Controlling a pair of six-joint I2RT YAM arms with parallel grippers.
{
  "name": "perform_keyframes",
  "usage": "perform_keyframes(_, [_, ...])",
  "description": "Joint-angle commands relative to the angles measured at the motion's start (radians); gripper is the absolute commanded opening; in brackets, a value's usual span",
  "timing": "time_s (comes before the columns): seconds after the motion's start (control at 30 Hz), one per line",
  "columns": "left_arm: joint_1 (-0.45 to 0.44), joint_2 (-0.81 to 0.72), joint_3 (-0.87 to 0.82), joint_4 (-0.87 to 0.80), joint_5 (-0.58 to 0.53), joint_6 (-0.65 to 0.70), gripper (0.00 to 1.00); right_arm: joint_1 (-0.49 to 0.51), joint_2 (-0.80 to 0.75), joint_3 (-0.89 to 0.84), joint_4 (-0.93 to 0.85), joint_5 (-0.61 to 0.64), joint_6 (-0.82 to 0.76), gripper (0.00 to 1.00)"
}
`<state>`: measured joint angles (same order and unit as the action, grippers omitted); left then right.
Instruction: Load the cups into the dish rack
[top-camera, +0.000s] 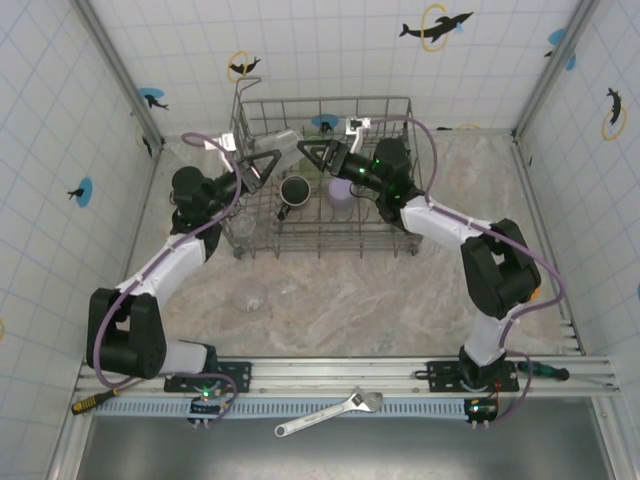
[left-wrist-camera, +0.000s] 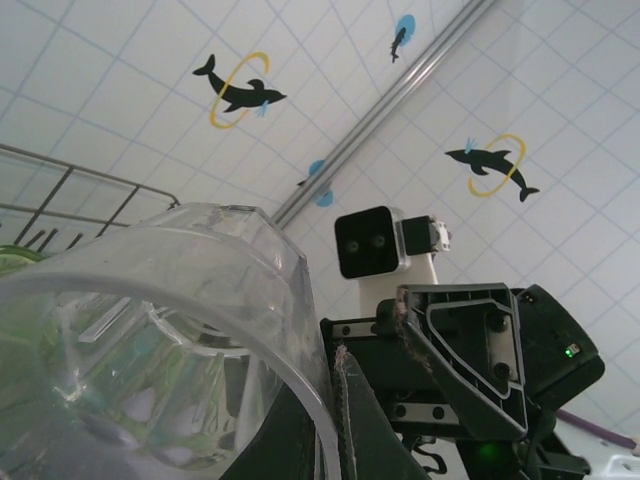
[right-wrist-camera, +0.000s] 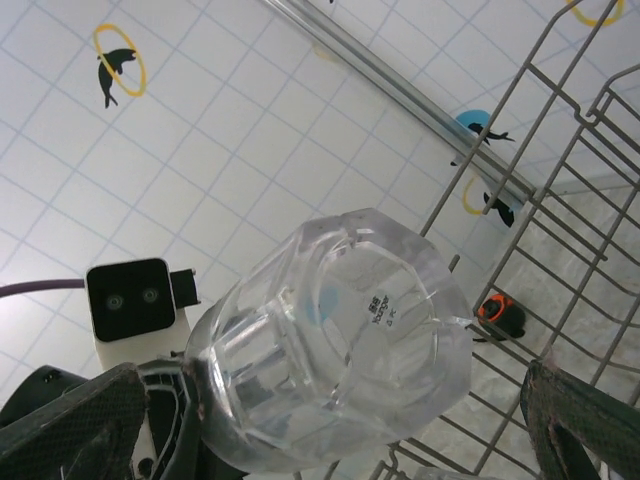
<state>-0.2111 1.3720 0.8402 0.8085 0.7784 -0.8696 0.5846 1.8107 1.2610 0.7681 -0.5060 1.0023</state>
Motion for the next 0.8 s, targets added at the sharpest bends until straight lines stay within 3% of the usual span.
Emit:
perform_keyframes(0.0, [-0.018,0.013,0.005,0.118,0.030,-0.011,0.00,-0.006,0.030,0.044,0.106,-0.010,0.083,1.00])
perform_keyframes(0.4, [-0.055,0.055,0.005,0.118,0.022,0.074,0.00,-0.010,0.095,0.050,0.226,0.041,0.291,1.00])
perform_keyframes(0.77, [-0.094,0.071,0.038,-0.015,0.000,0.192,0.00,-0.006,0.111,0.050,0.222,0.063,0.342,0.68])
